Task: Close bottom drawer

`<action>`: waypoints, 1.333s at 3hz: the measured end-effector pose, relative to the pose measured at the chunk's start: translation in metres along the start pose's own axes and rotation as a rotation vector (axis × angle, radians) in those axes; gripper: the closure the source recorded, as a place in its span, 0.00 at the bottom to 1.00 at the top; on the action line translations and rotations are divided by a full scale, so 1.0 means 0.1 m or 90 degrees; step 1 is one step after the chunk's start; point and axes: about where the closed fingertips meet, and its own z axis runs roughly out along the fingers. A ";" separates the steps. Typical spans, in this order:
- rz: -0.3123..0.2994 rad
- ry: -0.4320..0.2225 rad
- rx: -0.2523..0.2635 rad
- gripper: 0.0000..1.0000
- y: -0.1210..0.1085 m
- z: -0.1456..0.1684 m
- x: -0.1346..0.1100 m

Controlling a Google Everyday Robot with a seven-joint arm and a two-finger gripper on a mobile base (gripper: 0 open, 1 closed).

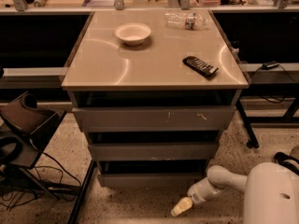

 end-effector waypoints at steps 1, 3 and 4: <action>0.005 -0.007 -0.011 0.00 -0.15 0.03 -0.11; 0.039 -0.089 -0.042 0.00 -0.68 -0.08 -0.57; 0.050 -0.158 -0.034 0.00 -0.88 -0.28 -0.73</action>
Offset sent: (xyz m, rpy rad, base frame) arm 0.1263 -0.0252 -0.0177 0.1386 -0.0172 -0.1235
